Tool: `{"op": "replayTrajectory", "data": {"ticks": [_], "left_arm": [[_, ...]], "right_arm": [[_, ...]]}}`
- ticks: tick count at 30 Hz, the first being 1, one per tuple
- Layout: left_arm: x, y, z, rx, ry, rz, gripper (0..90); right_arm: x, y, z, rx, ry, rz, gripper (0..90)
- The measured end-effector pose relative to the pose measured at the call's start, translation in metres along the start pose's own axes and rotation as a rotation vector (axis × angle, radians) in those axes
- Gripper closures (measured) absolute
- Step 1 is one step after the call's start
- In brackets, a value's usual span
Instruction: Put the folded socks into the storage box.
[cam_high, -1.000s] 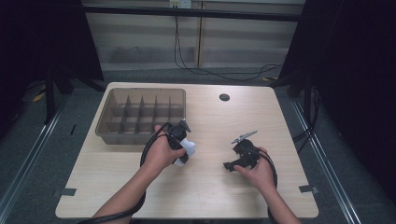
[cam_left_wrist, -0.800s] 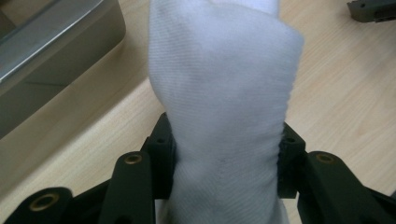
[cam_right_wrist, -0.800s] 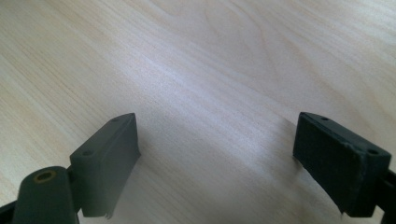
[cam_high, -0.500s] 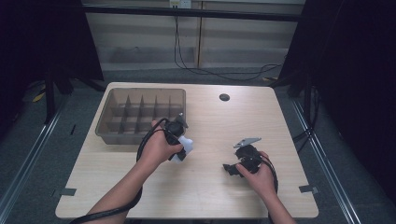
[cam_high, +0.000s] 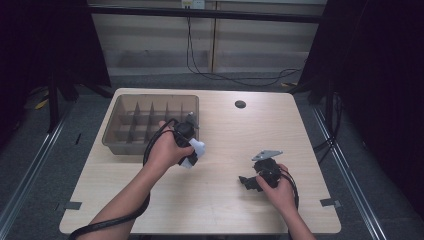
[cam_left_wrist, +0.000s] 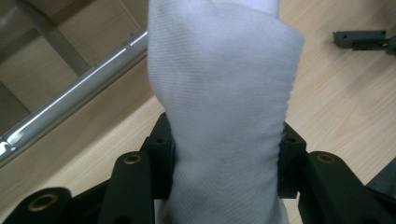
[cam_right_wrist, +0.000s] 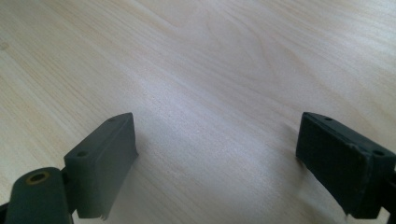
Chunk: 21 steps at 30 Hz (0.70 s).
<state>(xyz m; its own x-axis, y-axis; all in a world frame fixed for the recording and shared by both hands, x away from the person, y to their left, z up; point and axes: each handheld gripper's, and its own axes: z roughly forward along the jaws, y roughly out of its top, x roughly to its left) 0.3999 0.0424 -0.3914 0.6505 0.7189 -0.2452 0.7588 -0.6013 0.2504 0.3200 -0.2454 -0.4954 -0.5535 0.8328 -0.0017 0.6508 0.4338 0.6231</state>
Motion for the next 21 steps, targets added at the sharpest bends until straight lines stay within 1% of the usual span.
{"op": "replayTrajectory", "data": {"ticks": [6,7,12,14,16,19,21], "left_arm": [[0.004,0.003,-0.008,-0.008,0.001,-0.006,53.8],[0.004,0.004,-0.01,-0.006,0.002,-0.009,53.8],[0.009,0.007,-0.017,-0.009,-0.008,-0.03,54.2],[0.01,0.008,-0.019,-0.008,0.003,-0.03,54.3],[0.012,0.009,-0.022,-0.02,0.002,-0.035,54.3],[0.013,0.011,-0.025,-0.022,0.007,-0.04,54.4],[0.014,0.013,-0.026,-0.023,0.003,-0.045,54.4]], "right_arm": [[0.001,-0.002,-0.001,-0.009,-0.003,0.009,11.8],[0.001,-0.002,-0.001,-0.009,-0.009,0.007,11.8],[0.002,-0.002,-0.001,-0.012,-0.009,0.011,11.8],[0.002,-0.002,0.0,-0.014,-0.008,0.013,11.7],[0.002,-0.002,0.0,-0.013,-0.011,0.018,11.7],[0.002,-0.002,0.0,-0.016,-0.011,0.018,11.7],[0.002,-0.002,0.0,-0.018,-0.012,0.017,11.7]]}}
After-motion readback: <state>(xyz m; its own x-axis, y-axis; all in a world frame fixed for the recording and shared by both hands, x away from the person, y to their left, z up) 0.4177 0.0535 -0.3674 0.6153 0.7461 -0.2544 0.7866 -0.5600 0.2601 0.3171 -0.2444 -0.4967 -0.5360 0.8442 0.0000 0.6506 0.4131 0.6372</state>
